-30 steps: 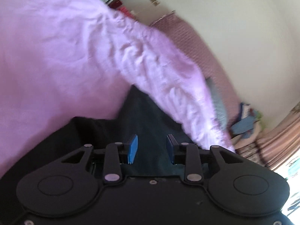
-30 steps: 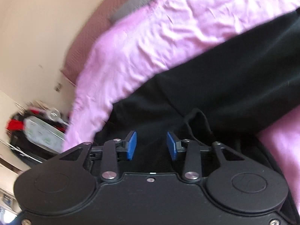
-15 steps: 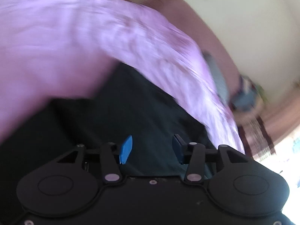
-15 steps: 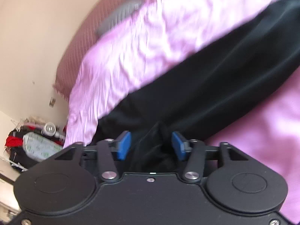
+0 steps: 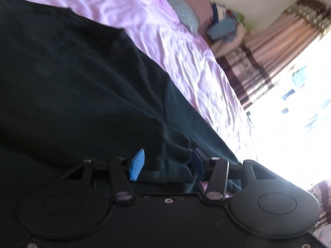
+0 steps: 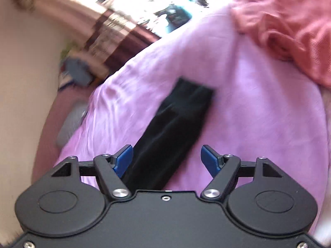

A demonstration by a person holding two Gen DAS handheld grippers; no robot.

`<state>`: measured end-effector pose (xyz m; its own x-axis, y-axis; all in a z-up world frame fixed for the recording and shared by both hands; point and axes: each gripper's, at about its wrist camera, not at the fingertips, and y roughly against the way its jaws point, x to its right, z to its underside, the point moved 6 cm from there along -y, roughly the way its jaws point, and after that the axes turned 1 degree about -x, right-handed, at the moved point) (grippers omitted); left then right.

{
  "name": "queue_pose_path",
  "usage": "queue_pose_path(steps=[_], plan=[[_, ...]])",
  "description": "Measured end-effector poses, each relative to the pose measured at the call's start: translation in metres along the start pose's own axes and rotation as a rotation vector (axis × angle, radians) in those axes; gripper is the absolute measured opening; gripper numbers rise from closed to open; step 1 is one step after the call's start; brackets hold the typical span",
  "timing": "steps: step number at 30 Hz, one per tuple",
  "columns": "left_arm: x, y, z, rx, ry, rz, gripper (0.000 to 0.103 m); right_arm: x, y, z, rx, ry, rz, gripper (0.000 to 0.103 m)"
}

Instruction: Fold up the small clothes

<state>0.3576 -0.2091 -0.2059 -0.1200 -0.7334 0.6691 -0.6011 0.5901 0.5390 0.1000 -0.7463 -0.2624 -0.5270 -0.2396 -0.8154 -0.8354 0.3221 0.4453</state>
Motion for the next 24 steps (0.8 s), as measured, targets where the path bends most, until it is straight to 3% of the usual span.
queue_pose_path(steps=[6,14,16,17,18,24], plan=[[0.015,-0.043,0.008,-0.057,-0.045,-0.067,0.053,0.009,-0.04,-0.01,0.021,-0.075,-0.018,0.074],[0.01,-0.052,0.016,-0.054,-0.066,-0.092,0.054,0.01,-0.059,-0.027,0.052,-0.1,-0.081,0.075],[0.01,-0.054,0.017,-0.053,-0.081,-0.101,0.055,0.009,-0.06,-0.027,0.054,-0.085,-0.075,0.055],[0.012,-0.053,0.016,-0.053,-0.084,-0.104,0.055,0.007,-0.063,-0.029,0.052,-0.077,-0.066,0.03],[0.012,-0.054,0.017,-0.053,-0.087,-0.107,0.056,0.01,-0.064,-0.028,0.039,-0.076,-0.052,0.012],[0.016,-0.047,0.012,-0.045,-0.11,-0.102,0.056,0.011,-0.051,-0.026,0.043,-0.081,-0.057,0.01]])
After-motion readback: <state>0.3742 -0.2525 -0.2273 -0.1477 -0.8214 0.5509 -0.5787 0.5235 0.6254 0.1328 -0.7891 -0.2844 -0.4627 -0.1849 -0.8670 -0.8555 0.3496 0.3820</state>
